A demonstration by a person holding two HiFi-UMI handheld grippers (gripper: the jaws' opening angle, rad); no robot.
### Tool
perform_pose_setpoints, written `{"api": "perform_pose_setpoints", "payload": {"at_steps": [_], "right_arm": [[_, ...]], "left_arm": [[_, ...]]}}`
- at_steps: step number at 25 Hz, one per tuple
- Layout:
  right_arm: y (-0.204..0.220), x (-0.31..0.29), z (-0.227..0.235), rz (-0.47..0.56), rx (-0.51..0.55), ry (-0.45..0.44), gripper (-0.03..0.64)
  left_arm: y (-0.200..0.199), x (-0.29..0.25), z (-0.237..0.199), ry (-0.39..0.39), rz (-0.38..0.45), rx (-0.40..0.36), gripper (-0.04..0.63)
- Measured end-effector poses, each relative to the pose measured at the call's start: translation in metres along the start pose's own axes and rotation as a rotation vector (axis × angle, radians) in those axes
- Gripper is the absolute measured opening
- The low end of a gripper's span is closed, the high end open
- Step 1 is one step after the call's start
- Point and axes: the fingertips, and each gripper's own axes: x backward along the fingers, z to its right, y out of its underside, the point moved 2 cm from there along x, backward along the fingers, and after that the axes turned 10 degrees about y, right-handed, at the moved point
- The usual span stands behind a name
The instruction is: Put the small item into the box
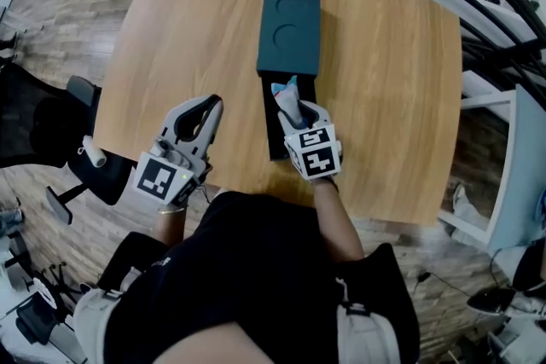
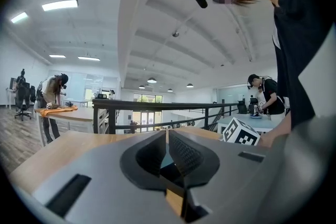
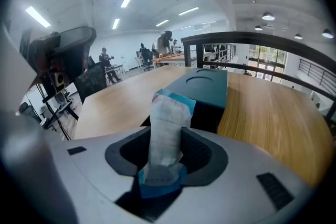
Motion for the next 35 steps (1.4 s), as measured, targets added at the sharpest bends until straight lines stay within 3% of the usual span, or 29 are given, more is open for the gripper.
{"api": "perform_pose_setpoints", "payload": {"at_steps": [10,20,29,35], "right_arm": [[0.010,-0.013,-0.006,-0.114,0.098,0.056,0.173],[0.012,-0.015,-0.008,-0.145,0.118,0.047,0.179],[0.009,-0.013,-0.008,-0.129,0.112,0.047,0.190],[-0.014,0.002,-0.007,-0.017,0.074,0.057,0.189]], "left_arm": [[-0.011,0.018,-0.014,-0.010,0.003,-0.018,0.025],[-0.013,0.016,-0.015,0.014,0.011,0.005,0.025],[-0.019,0.016,-0.016,0.020,0.016,-0.014,0.025],[-0.020,0.014,-0.013,0.035,0.021,-0.021,0.025]]}}
